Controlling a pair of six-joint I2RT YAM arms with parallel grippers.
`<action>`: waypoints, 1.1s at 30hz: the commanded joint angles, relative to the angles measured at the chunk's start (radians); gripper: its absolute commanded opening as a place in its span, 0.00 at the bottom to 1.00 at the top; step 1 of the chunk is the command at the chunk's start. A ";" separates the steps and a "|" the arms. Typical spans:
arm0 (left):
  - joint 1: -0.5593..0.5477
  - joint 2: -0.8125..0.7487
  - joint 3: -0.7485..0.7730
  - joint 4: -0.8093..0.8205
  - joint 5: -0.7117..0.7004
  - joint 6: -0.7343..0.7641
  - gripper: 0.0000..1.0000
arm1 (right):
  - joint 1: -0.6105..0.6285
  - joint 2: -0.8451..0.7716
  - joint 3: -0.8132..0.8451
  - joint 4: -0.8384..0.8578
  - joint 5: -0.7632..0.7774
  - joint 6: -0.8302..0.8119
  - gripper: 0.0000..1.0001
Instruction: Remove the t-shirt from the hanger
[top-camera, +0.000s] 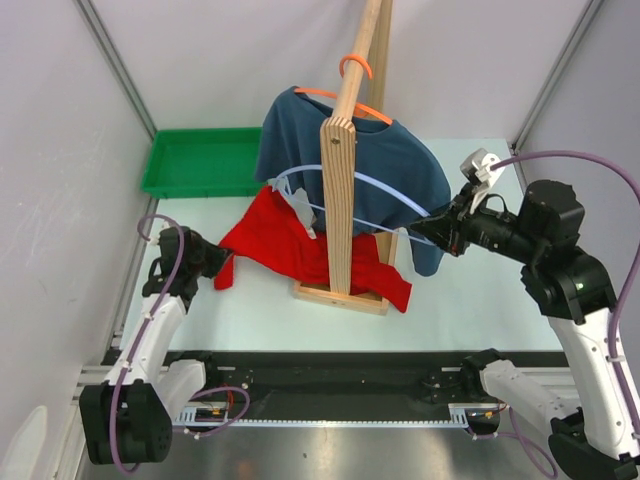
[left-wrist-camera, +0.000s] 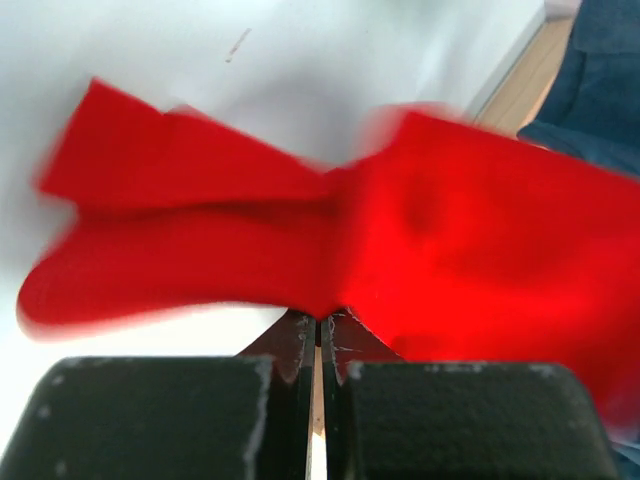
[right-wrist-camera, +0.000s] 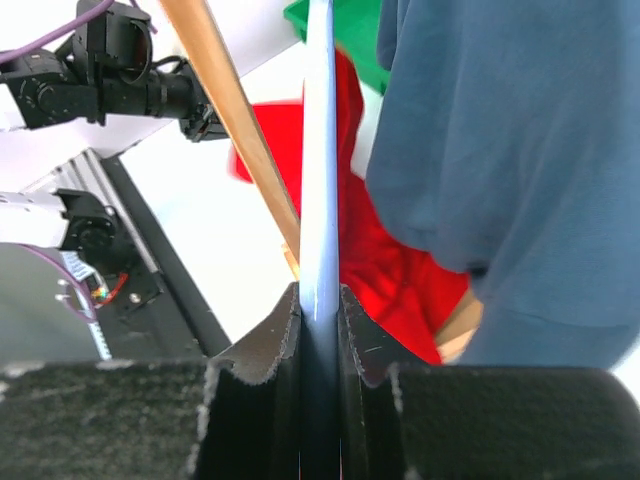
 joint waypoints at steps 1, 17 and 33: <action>0.016 -0.025 0.026 -0.008 -0.057 -0.012 0.00 | -0.006 -0.030 0.065 -0.026 0.033 -0.091 0.00; 0.013 -0.103 0.006 -0.004 0.032 0.042 0.00 | -0.006 0.182 0.307 0.106 -0.126 -0.052 0.00; 0.011 -0.131 0.029 -0.020 0.052 0.069 0.00 | -0.005 0.094 0.289 0.129 -0.092 -0.016 0.00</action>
